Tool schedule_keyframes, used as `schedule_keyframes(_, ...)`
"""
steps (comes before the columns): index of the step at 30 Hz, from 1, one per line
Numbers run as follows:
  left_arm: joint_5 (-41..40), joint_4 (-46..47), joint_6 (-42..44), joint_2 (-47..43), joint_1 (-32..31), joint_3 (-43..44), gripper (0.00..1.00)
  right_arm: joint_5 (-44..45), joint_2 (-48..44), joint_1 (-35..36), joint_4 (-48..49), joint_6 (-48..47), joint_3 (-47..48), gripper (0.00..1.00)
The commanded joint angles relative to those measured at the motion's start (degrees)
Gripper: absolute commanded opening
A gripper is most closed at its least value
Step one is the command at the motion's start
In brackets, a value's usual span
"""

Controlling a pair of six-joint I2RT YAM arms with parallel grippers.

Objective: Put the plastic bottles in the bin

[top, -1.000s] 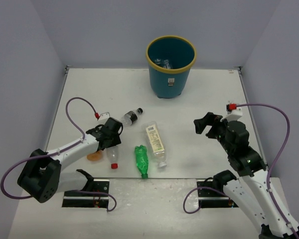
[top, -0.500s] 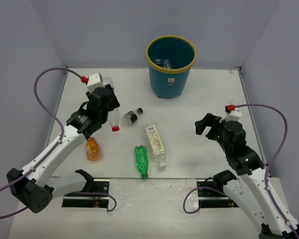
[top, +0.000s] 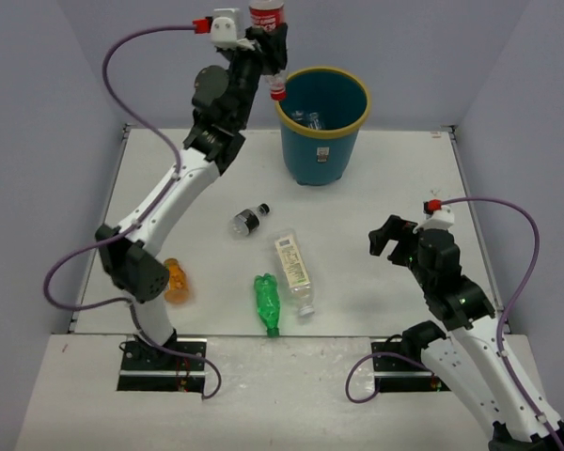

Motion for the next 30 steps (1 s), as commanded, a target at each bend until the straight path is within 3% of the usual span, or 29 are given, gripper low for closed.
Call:
schedule_keyframes(1, -0.2, 8.8, 2.6, 14.2, 0.0, 16.4, 0.33, 1.8, 0.4, 0.0, 1.2, 0.8, -0.2, 0.99)
schedule_keyframes(6, -5.5, 22.6, -4.2, 25.3, 0.0, 20.9, 0.33, 2.1, -0.4, 0.0, 1.5, 0.7, -0.5, 0.99)
schedule_keyframes(12, -4.8, 20.6, -8.8, 32.7, 0.0, 24.1, 0.48, 2.0, -0.2, 0.0, 1.6, 0.6, -0.7, 0.99)
schedule_keyframes(14, -2.8, 19.0, -8.9, 32.3, 0.0, 21.4, 0.85, 2.1, -0.2, -0.1, 1.6, 0.6, -0.7, 0.99)
schedule_keyframes(16, -0.3, 18.1, -7.7, 31.2, 0.0, 18.0, 1.0, 1.7, -0.4, -0.1, 1.6, 0.7, -0.8, 0.99)
schedule_keyframes(24, 5.2, 7.9, -4.0, 23.8, -0.1, 20.7, 1.0, -2.9, -0.6, 0.0, 3.0, -1.7, -0.6, 0.99)
schedule_keyframes(28, 9.9, 2.4, -0.7, 15.6, -0.4, 15.6, 1.0, -4.3, -1.1, -0.1, 3.0, -1.9, -0.5, 0.99)
schedule_keyframes(30, 10.1, -5.2, -0.2, 11.4, -0.4, 13.8, 1.0, -5.9, -2.0, 0.0, 3.0, -1.9, -0.6, 0.99)
